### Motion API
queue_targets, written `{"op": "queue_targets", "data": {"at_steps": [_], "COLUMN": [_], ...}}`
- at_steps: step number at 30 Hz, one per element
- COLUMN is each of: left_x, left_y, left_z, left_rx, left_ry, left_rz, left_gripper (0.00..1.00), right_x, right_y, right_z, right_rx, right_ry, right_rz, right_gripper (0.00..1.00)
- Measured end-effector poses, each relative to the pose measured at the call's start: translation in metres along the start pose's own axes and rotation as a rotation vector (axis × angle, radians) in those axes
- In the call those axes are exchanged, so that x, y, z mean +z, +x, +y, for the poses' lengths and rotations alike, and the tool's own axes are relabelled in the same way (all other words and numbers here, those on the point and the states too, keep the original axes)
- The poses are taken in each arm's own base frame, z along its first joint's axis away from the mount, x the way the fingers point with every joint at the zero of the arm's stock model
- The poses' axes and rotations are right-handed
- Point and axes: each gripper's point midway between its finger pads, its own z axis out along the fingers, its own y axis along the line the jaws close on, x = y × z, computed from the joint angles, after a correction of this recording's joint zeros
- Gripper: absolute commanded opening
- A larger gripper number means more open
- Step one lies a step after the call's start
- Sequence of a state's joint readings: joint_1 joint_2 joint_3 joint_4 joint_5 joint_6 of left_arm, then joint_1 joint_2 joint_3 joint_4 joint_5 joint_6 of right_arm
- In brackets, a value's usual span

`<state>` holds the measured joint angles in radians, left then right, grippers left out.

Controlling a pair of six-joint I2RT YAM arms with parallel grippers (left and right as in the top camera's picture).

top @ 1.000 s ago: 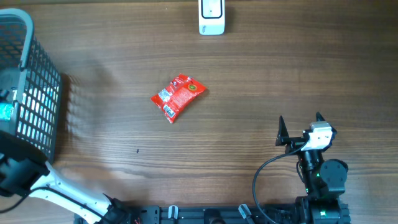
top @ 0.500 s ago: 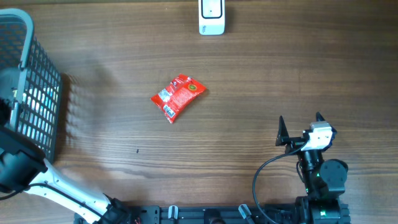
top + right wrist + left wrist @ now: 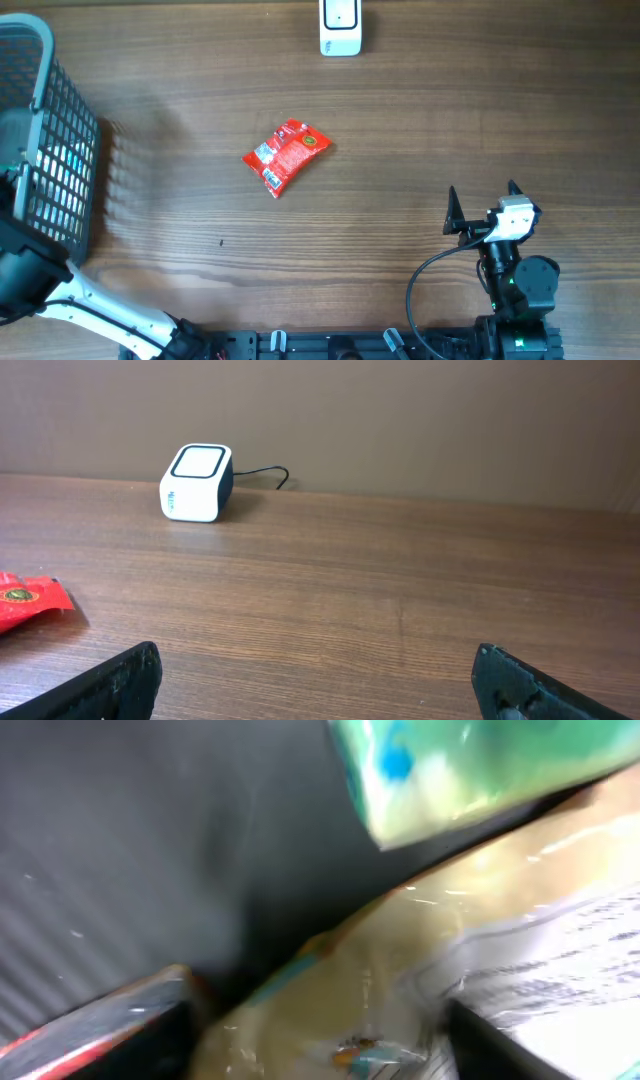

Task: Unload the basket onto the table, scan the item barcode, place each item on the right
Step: 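Reach the left gripper back into the basket and grasp the white package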

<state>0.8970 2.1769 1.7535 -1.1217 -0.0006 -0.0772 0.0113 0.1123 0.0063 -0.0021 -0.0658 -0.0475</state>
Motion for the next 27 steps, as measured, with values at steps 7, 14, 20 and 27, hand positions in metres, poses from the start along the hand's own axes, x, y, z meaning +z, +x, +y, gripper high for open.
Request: {"op": "queue_targets", "data": {"at_steps": [7, 14, 20, 27], "left_x": [0.001, -0.002, -0.026, -0.109], "left_y": [0.008, 0.018, 0.015, 0.005], "left_z": [-0.002, -0.001, -0.009, -0.020], "left_rx": [0.020, 0.011, 0.003, 0.011], "left_ry": [0.022, 0.019, 0.072, 0.154], "left_rz": [0.029, 0.073, 0.022, -0.205], "left_gripper": [0.04, 0.04, 0.04, 0.04], "right_x": [0.000, 0.000, 0.000, 0.000], "right_y": [0.000, 0.000, 0.000, 0.000], "right_z": [0.000, 0.000, 0.000, 0.000], "right_rx": [0.000, 0.000, 0.000, 0.000], "right_ry": [0.000, 0.000, 0.000, 0.000], "right_rz": [0.000, 0.000, 0.000, 0.000], "right_gripper": [1.00, 0.99, 1.00, 1.00]}}
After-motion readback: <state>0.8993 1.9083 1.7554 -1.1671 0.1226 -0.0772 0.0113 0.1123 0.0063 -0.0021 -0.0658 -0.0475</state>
